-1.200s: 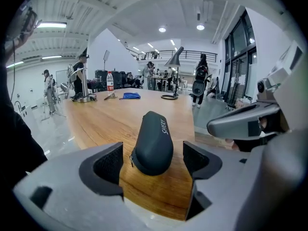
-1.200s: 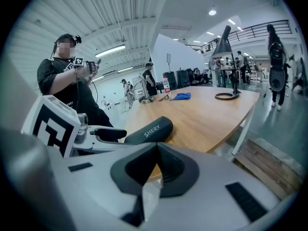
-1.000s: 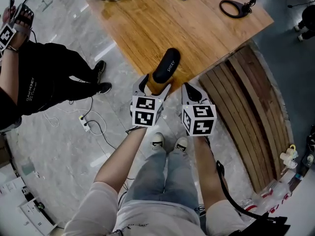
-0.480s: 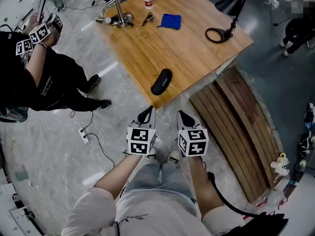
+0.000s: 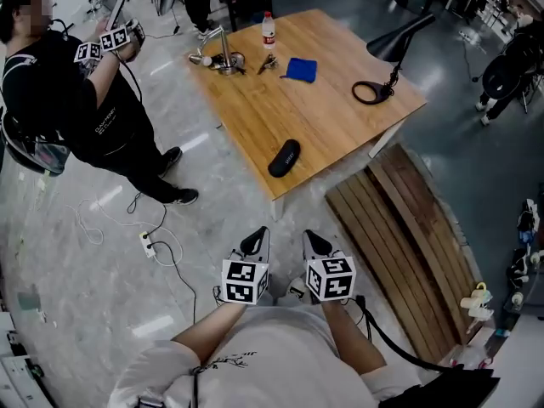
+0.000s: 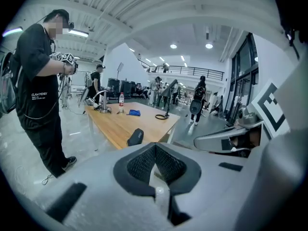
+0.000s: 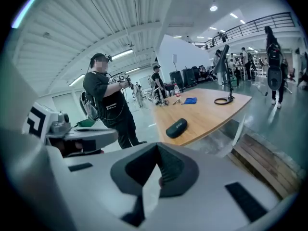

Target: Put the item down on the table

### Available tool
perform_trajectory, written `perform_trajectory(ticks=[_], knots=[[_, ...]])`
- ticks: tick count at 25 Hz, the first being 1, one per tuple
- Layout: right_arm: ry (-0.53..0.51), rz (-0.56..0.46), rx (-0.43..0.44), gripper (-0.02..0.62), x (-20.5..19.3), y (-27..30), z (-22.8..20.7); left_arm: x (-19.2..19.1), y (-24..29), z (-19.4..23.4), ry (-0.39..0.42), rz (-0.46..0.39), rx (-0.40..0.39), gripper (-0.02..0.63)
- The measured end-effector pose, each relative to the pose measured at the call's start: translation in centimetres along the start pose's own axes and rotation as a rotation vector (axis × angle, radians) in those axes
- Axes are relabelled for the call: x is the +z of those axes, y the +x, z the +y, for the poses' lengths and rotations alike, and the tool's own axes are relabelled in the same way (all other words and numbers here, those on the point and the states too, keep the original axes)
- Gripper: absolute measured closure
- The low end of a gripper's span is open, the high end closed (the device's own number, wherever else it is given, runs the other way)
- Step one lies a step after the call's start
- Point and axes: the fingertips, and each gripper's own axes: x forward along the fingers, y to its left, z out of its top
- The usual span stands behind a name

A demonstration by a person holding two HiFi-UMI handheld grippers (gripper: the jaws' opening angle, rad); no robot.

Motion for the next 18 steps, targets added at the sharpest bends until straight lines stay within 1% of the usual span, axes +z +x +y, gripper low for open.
perform_trajectory(ticks=[3, 6, 13, 18], knots=[[-0.017, 0.008, 0.006, 0.592, -0.5, -0.4, 1.0, 0.1, -0.9, -0.1, -0.006, -0.013, 0.0, 0.6], [-0.025, 0.001, 0.012, 0.592, -0.4, -0.7, 1.5, 0.9, -0.9, -0.1, 0.007, -0.026, 0.004, 0.6], [-0.038, -0.042, 0.004, 0.592, 1.4, -0.6, 1.3, 3.1, -0.1, -1.1, 0.03, -0.064, -0.012, 0.6], [-0.037, -0.042, -0.004, 0.592, 1.6, -0.6, 1.0, 3.3, -0.1, -1.4, 0.031, -0.069, -0.022, 0.6]])
